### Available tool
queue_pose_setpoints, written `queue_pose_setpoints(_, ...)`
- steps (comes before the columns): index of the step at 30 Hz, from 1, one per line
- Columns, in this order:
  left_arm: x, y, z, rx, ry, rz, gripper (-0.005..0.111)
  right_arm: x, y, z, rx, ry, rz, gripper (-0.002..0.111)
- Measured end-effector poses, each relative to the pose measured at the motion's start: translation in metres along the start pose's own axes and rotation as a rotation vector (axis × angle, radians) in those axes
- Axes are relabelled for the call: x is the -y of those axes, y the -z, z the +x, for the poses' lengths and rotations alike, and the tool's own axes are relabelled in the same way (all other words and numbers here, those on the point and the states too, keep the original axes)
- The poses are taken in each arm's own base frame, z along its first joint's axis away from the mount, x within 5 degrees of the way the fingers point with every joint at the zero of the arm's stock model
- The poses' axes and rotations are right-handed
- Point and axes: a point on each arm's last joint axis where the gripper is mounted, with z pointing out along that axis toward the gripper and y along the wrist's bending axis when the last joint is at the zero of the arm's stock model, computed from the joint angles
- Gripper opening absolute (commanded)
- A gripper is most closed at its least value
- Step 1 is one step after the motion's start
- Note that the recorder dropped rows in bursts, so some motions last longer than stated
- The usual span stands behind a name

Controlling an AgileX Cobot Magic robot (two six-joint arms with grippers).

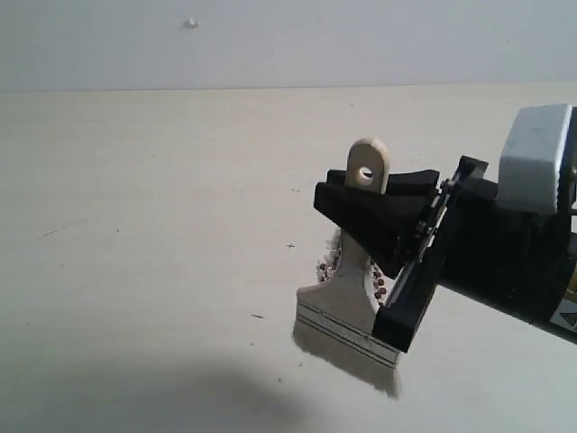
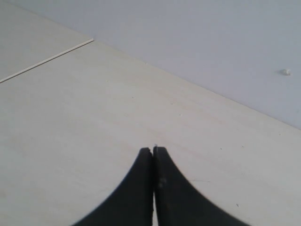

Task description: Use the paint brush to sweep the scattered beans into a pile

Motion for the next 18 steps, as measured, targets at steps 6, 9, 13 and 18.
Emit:
queue_pose_setpoints(6, 0.000, 0.000, 0.000, 0.000, 0.000, 0.000, 0.000, 0.001, -0.007, 0.019, -0.073, -0.052, -0.040, 0.000)
queue_pose_setpoints(9, 0.000, 0.000, 0.000, 0.000, 0.000, 0.000, 0.000, 0.004, -0.014, 0.035, -0.122, -0.057, -0.057, 0.000)
queue_pose_setpoints(13, 0.000, 0.000, 0.000, 0.000, 0.000, 0.000, 0.000, 0.023, -0.032, 0.045, -0.147, -0.056, -0.027, 0.000)
queue_pose_setpoints(18, 0.000, 0.000, 0.000, 0.000, 0.000, 0.000, 0.000, 0.041, -0.041, 0.047, -0.166, -0.004, 0.019, 0.000)
